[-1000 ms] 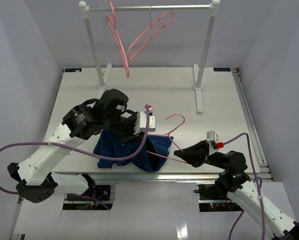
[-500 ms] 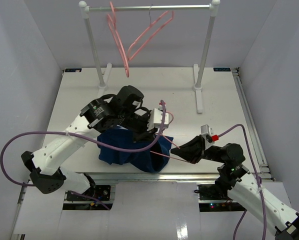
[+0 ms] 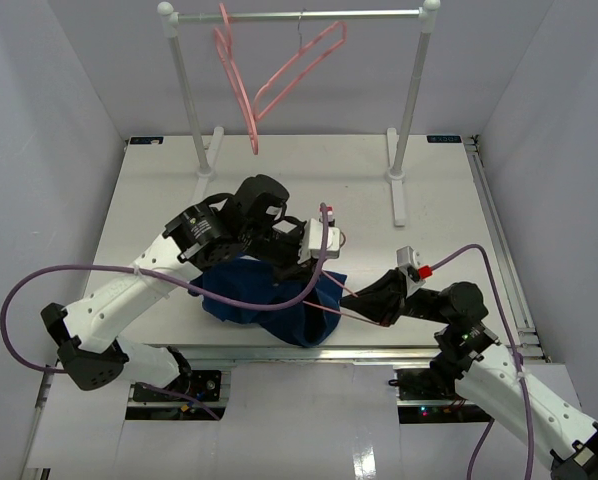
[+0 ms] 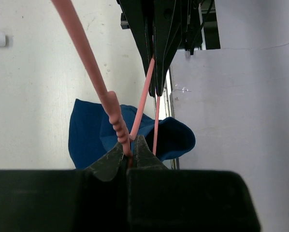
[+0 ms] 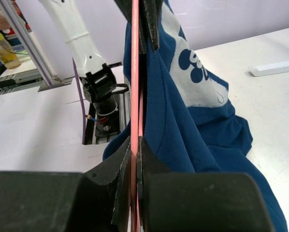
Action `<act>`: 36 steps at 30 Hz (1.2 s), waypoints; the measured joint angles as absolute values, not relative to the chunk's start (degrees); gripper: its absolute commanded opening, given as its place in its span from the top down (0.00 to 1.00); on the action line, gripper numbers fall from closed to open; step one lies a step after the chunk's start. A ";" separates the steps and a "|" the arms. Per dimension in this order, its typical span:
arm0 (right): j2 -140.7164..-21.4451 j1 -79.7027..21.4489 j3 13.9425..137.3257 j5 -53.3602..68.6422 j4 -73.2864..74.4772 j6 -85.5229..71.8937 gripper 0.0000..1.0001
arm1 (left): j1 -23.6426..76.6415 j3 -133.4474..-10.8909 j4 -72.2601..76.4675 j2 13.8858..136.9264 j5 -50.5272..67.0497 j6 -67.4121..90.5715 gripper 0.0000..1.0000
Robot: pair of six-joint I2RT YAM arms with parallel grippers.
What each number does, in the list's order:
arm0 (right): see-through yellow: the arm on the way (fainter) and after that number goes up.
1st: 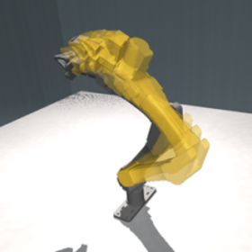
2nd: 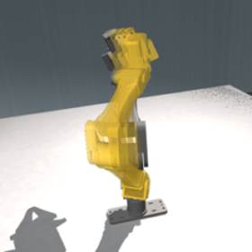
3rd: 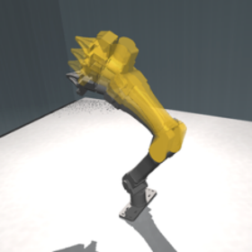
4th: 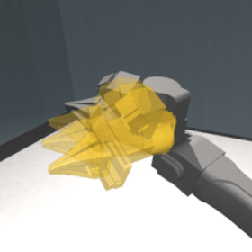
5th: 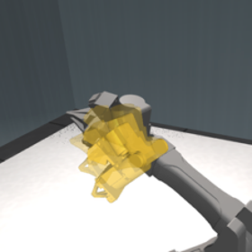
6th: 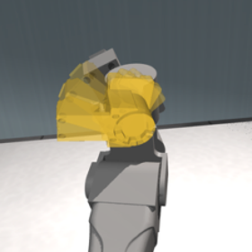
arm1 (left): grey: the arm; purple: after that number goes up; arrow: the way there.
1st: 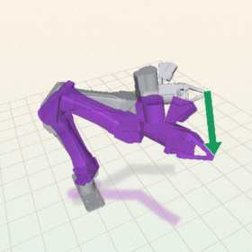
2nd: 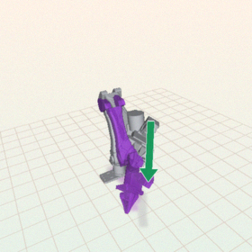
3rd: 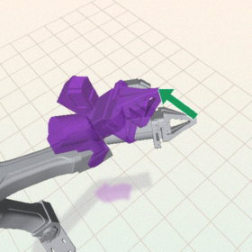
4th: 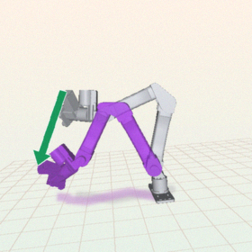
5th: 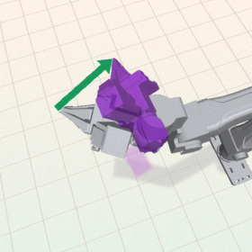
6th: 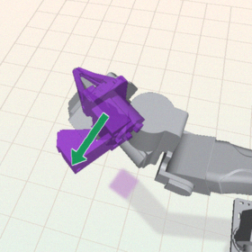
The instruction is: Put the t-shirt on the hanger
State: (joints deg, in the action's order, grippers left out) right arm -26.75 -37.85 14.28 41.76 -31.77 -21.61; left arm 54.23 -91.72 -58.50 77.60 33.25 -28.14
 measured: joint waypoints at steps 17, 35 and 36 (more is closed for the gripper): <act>-17.91 -38.22 25.68 17.65 -16.69 -21.20 0.41 | 55.33 -80.23 -45.62 63.70 6.21 -15.67 1.00; -41.15 -49.22 26.35 6.23 -15.72 -26.67 0.36 | 55.31 -76.18 -36.62 61.81 -9.47 0.13 1.00; -42.37 -50.69 26.49 5.34 -16.05 -26.61 0.36 | 55.31 -75.79 -36.29 61.62 -9.71 0.32 1.00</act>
